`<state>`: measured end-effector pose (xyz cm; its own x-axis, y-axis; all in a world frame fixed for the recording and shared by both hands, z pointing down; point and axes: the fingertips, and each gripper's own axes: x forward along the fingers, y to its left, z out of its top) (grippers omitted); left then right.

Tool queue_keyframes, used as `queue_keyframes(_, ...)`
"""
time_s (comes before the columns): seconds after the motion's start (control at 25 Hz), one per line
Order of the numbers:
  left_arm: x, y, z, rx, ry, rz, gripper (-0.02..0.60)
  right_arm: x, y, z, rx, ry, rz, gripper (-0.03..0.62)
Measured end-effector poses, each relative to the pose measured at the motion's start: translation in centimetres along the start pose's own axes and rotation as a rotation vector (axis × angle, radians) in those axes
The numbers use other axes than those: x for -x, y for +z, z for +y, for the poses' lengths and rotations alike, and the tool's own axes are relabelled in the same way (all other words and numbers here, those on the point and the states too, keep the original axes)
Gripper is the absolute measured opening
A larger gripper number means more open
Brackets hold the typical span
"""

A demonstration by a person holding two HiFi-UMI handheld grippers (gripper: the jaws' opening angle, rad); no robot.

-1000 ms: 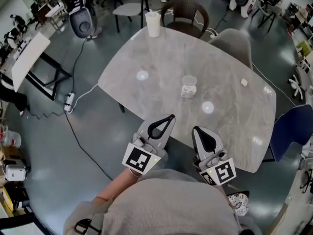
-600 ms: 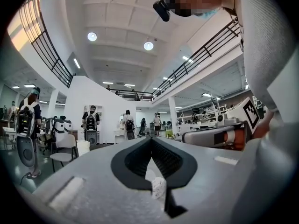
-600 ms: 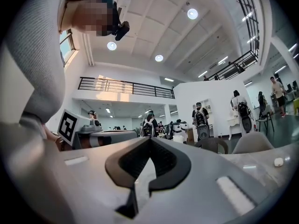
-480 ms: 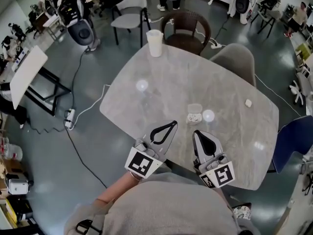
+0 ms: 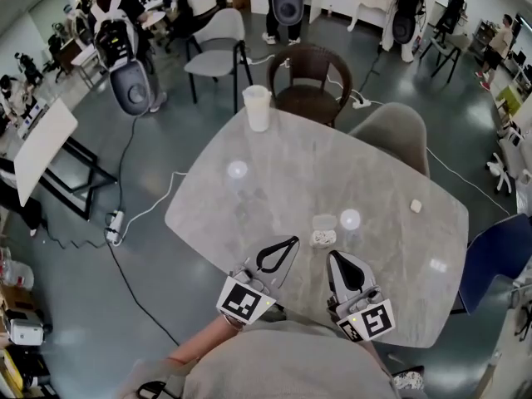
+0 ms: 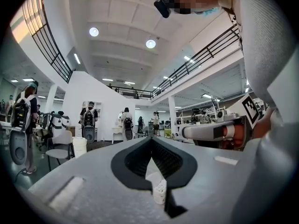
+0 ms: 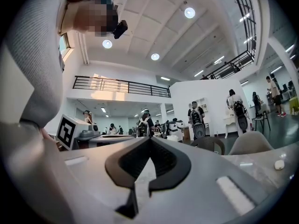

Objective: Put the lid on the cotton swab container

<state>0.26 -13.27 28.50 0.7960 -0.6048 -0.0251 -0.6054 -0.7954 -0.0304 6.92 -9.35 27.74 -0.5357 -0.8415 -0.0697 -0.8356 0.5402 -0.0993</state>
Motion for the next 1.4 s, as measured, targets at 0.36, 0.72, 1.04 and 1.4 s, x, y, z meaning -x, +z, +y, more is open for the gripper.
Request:
queue_keyframes(0.36,-1.0,-1.1,0.4,-0.012,0.04,0.04,-0.008,-0.2,0.2,-2.2,0.021,0.018,0.011,0.0)
queue_keyframes(0.72,-1.6,-3.5,-0.7,-0.032,-0.033,0.096,0.037,0.3,-0.7,-3.3,0.016,0.0,0.035,0.0)
queue_keyframes(1.04,-2.3,-5.9,-1.0,-0.02,-0.066,0.138,0.091,0.6,-2.2,-4.3,-0.009,-0.02,0.078,0.0)
queue_keyframes(1.4,-2.9,-7.9,-0.3,-0.001,-0.097,0.191,0.167,-0.8,-2.5,-4.7,-0.007,-0.003,0.079,0.0)
